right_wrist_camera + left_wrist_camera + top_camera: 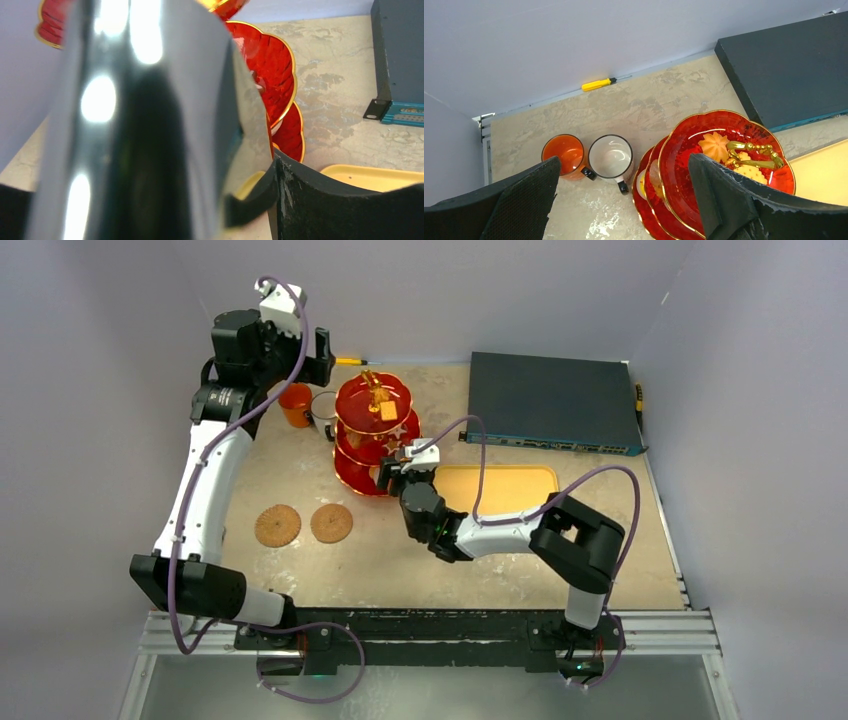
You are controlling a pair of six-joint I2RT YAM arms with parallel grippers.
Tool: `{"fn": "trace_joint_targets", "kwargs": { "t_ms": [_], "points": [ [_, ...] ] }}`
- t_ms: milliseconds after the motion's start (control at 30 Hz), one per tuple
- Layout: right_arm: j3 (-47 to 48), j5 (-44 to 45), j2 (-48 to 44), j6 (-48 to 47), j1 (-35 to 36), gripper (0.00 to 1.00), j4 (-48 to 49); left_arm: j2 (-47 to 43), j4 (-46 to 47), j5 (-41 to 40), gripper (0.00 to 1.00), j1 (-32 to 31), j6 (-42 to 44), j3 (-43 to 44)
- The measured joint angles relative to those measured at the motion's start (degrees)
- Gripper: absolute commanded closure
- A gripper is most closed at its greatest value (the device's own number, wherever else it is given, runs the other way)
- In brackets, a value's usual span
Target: Serve the afternoon tea
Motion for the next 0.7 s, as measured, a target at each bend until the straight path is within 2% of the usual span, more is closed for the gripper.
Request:
{"fn": "trace_joint_targets", "kwargs": {
  "t_ms": [167, 333, 433, 533, 700],
  "points": [
    [-1.7, 0.2, 0.0, -0.2, 0.0, 0.33, 0.8, -0.4, -0.1, 0.0, 0.01, 0.0, 0.0, 0.0],
    [-2.6, 0.5, -1.9, 0.2, 0.0, 0.39, -0.3, -0.9, -0.4, 0.3, 0.01, 0.0, 0.0, 0.0],
    [-4.0, 1.3, -7.1, 4.0, 0.0, 0.42, -7.2, -1.0, -0.5, 0.4, 0.01, 0.0, 0.2, 0.0],
    [-5.9, 1.7, -15.9, 11.9, -0.1, 0.43, -17.6, -1.2, -0.5, 0.5, 0.01, 0.0, 0.4, 0.0],
    [-8.8, 1.8, -29.6, 27.7, -0.9, 0.38, -34.3, -1.6, -0.5, 0.9, 0.01, 0.0, 0.5, 0.0]
  ]
}}
